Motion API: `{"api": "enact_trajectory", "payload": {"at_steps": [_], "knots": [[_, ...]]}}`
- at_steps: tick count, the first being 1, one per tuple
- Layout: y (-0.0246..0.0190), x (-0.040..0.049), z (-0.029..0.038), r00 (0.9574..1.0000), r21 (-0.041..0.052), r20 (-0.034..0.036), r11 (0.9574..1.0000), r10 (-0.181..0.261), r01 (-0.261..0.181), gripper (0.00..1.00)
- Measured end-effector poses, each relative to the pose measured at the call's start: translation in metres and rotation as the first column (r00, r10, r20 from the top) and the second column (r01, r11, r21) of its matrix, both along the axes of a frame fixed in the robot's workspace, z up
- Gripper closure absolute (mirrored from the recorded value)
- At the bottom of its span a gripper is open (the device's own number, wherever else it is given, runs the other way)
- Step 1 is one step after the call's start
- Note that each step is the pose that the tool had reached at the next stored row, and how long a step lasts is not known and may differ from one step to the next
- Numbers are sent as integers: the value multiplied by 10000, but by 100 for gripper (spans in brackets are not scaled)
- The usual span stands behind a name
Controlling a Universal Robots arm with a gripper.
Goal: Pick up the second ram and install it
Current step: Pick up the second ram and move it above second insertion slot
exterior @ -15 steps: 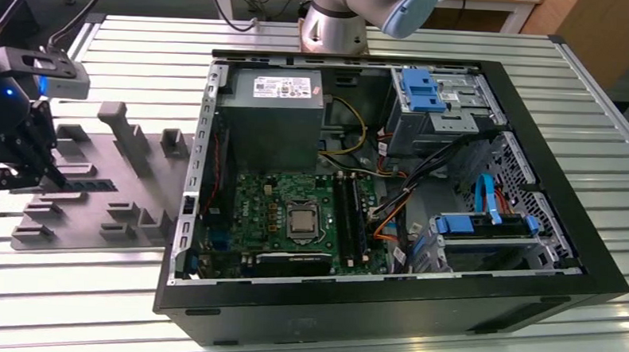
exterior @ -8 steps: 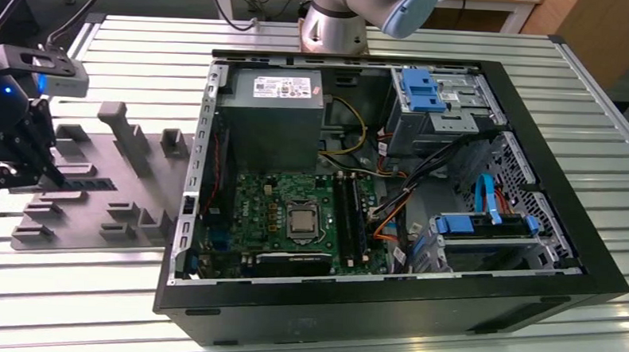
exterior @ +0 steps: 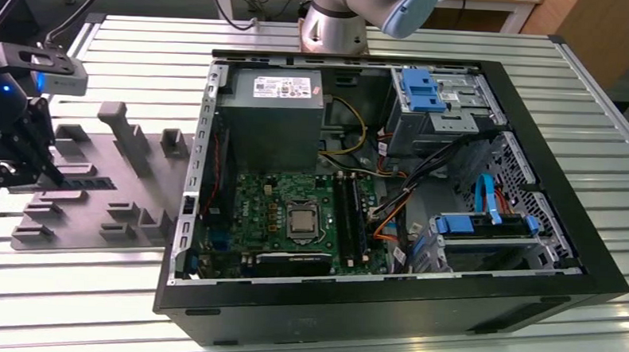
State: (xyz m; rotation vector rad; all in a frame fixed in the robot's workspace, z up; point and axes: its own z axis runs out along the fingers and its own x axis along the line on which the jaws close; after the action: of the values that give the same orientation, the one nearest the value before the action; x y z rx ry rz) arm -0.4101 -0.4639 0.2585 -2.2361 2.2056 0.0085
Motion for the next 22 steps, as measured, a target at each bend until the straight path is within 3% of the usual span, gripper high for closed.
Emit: {"api": "enact_trajectory", "payload": {"at_steps": [22], "knots": [[2, 0, 53, 10000, 0, 0, 10000, 0, 0, 86]]}}
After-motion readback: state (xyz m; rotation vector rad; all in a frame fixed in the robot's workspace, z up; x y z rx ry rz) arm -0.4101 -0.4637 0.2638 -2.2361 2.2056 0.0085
